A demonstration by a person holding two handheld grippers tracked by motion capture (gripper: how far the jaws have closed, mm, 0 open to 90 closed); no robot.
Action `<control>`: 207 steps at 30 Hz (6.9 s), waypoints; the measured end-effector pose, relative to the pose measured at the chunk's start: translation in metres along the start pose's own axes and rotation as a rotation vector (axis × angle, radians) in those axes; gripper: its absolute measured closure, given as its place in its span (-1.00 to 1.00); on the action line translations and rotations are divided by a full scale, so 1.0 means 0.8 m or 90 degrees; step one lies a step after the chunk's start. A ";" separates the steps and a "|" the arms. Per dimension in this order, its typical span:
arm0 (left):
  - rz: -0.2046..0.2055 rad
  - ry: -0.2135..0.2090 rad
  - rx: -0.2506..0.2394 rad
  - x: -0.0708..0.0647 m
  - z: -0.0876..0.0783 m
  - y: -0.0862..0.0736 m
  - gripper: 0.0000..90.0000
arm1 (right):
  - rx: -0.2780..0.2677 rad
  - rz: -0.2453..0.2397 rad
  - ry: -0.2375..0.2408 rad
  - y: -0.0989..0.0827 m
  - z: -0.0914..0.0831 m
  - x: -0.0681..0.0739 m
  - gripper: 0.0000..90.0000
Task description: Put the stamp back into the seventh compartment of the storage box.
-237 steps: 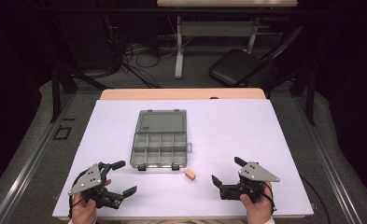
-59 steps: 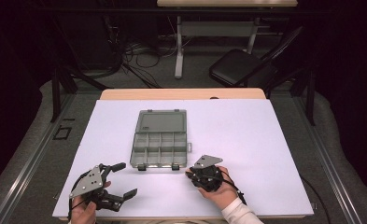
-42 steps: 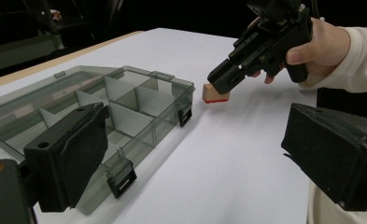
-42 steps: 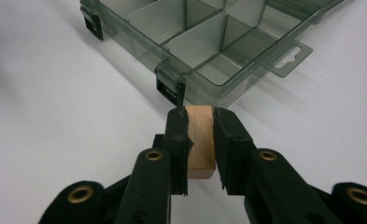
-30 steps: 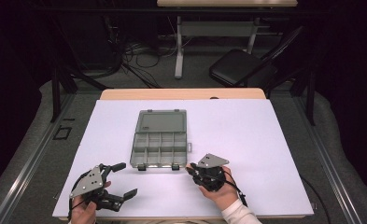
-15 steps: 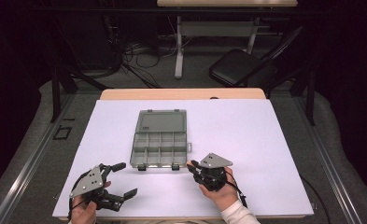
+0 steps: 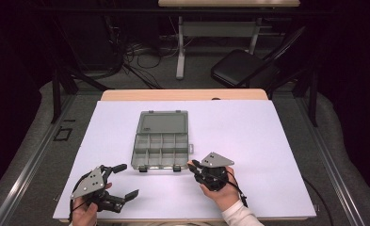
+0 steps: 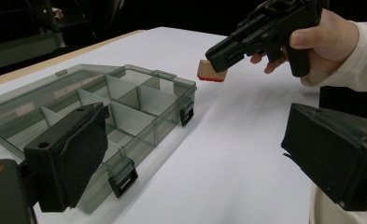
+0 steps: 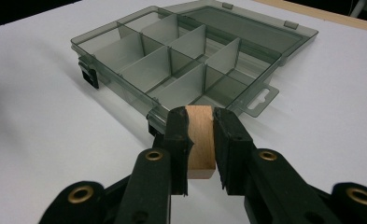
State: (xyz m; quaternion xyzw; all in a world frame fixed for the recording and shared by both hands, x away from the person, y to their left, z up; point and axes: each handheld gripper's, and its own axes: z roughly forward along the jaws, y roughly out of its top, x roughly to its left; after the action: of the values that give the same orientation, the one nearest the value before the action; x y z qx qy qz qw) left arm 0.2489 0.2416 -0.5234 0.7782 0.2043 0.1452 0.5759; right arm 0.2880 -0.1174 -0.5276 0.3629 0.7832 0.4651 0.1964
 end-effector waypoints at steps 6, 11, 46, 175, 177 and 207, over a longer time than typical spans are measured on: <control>0.001 0.000 0.000 0.000 0.000 0.000 -0.85 | -0.001 -0.006 0.001 0.009 0.003 0.001 0.70; -0.001 0.000 0.000 0.000 0.000 0.000 -0.85 | 0.002 -0.009 0.004 0.015 0.008 0.002 0.70; -0.007 0.009 0.002 0.001 0.000 0.000 -0.84 | 0.016 -0.024 0.032 0.057 0.055 0.024 0.70; -0.010 0.002 0.006 0.003 0.002 0.000 -0.82 | 0.097 -0.022 0.049 0.062 0.114 0.039 0.03; -0.008 0.001 0.006 0.003 0.003 0.000 -0.82 | 0.087 -0.032 0.043 0.063 0.112 0.039 -0.01; -0.006 0.004 0.008 0.001 0.003 0.000 -0.82 | 0.057 -0.028 0.057 0.078 0.074 0.023 -0.59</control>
State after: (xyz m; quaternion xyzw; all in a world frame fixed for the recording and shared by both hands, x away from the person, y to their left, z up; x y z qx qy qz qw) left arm 0.2511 0.2401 -0.5238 0.7806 0.2104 0.1438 0.5707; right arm 0.3381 -0.0496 -0.5017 0.3326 0.8191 0.4411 0.1547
